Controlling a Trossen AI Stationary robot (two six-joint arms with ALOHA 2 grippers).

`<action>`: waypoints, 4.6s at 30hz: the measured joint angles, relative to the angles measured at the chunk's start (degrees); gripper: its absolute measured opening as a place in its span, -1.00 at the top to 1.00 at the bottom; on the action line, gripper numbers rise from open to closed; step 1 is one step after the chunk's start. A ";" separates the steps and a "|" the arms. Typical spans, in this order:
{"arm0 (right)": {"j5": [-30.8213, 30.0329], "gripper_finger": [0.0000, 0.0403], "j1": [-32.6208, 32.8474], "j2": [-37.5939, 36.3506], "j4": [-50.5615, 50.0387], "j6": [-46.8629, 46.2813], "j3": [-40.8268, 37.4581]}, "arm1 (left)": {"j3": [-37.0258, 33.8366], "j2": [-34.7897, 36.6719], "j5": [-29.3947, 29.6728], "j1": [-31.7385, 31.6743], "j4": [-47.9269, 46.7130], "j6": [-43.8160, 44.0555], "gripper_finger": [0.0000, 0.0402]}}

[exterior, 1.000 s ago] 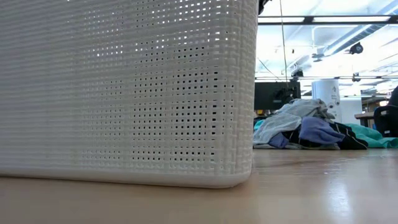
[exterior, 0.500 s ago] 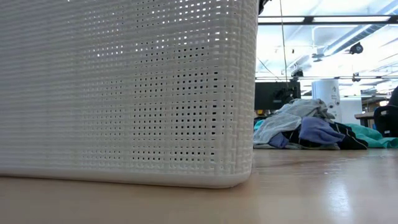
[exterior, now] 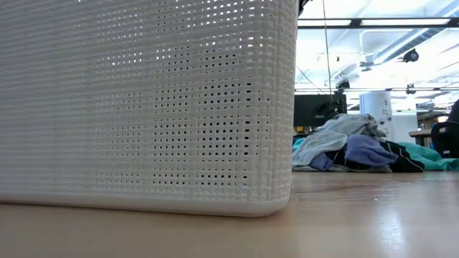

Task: Sort clothes
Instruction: Put the dark blue polo shirt into the white laundry bin, then move the white laundry bin to the center of the table

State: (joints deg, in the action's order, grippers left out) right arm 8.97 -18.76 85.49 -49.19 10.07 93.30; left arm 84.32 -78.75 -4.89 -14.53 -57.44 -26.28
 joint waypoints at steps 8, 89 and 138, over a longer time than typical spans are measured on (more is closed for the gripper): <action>-0.15 0.88 0.00 0.00 -0.01 0.43 0.00 | 6.35 1.89 -0.12 5.03 -5.67 2.53 1.00; -37.59 1.00 34.01 -7.82 46.17 -24.00 -44.22 | -23.24 21.27 14.82 46.37 21.28 31.25 0.81; -47.92 1.00 40.02 -13.17 19.54 -26.92 -35.47 | -30.99 14.57 37.18 46.84 18.76 37.17 1.00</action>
State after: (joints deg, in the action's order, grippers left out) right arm -38.95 21.25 72.33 -29.65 -16.86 57.82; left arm 53.32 -64.19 32.30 32.31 -38.67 10.89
